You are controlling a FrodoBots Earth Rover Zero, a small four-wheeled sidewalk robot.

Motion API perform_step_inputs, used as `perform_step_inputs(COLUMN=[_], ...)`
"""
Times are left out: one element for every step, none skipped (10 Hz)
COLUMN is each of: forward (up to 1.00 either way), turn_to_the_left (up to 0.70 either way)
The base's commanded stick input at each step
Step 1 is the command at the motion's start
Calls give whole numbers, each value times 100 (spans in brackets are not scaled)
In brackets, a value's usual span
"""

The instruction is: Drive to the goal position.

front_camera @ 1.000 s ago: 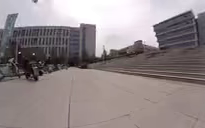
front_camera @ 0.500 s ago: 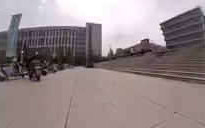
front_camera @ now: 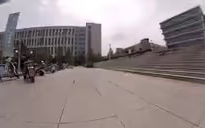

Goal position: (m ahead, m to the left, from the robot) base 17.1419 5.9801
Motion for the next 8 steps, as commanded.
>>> perform_step_inputs(forward=[70,70,70,70,70,70,70,70], turn_to_the_left=[15,15,15,15,15,15,15,15])
